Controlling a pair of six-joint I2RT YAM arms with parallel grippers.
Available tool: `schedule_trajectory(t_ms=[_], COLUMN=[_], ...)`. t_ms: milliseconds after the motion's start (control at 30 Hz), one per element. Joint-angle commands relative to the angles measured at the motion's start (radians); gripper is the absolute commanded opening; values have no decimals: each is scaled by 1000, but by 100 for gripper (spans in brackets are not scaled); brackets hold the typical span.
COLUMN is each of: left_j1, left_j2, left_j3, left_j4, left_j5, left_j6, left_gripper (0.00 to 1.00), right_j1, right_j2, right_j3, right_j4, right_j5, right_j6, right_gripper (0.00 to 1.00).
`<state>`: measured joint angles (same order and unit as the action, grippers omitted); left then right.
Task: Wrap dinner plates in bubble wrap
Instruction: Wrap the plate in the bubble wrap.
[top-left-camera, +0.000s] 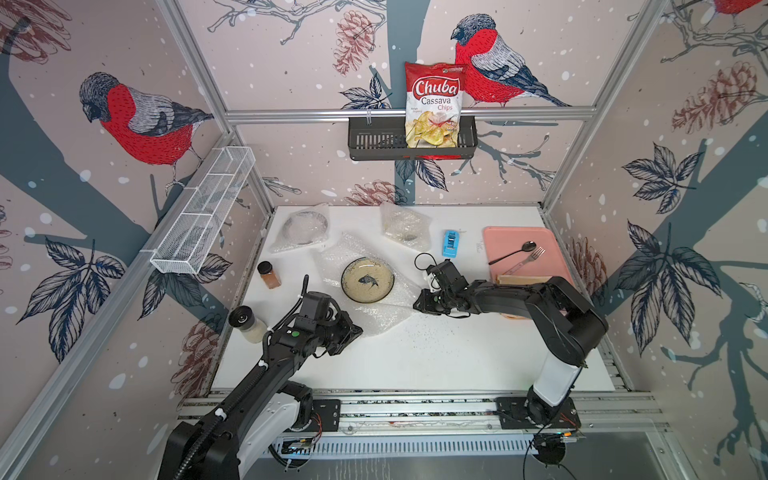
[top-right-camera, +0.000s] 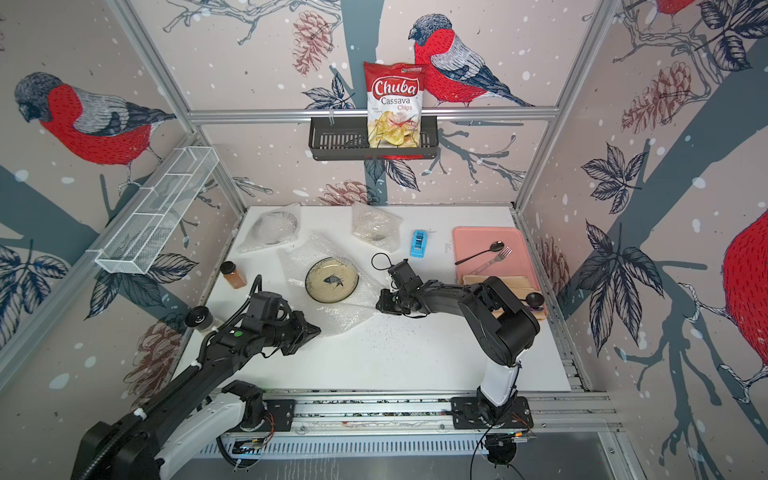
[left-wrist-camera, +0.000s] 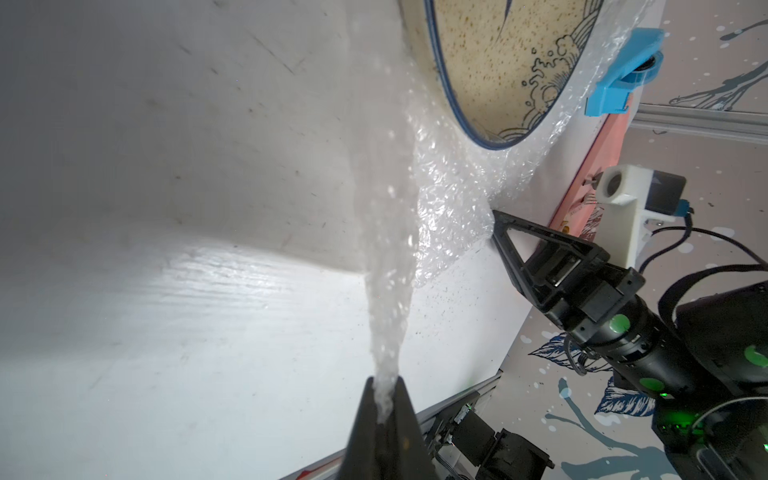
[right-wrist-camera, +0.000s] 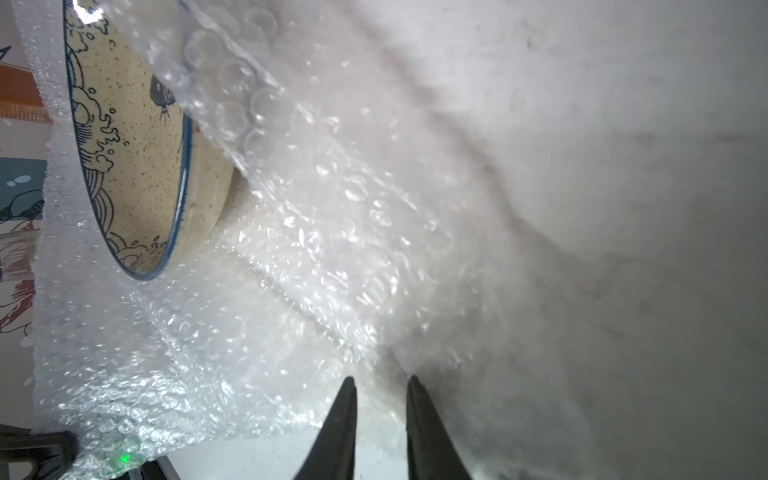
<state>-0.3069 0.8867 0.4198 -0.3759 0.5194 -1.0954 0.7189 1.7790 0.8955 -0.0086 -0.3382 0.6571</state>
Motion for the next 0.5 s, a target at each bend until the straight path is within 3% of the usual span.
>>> schedule_trajectory(t_ms=[0, 200, 467], left_j1=[-2, 17, 78], left_j2=[6, 163, 411], left_j3=[16, 166, 391], left_j4=[68, 137, 115], left_j5=[3, -24, -48], left_j6=[-20, -5, 62], left_gripper=[0, 0, 0], right_j1=[-5, -37, -130], right_j2=[-36, -126, -169], right_j3=[24, 101, 37], right_j4=[-86, -143, -150], right_j5=[20, 26, 24], right_j6=[-7, -44, -63], right_gripper=[30, 40, 47])
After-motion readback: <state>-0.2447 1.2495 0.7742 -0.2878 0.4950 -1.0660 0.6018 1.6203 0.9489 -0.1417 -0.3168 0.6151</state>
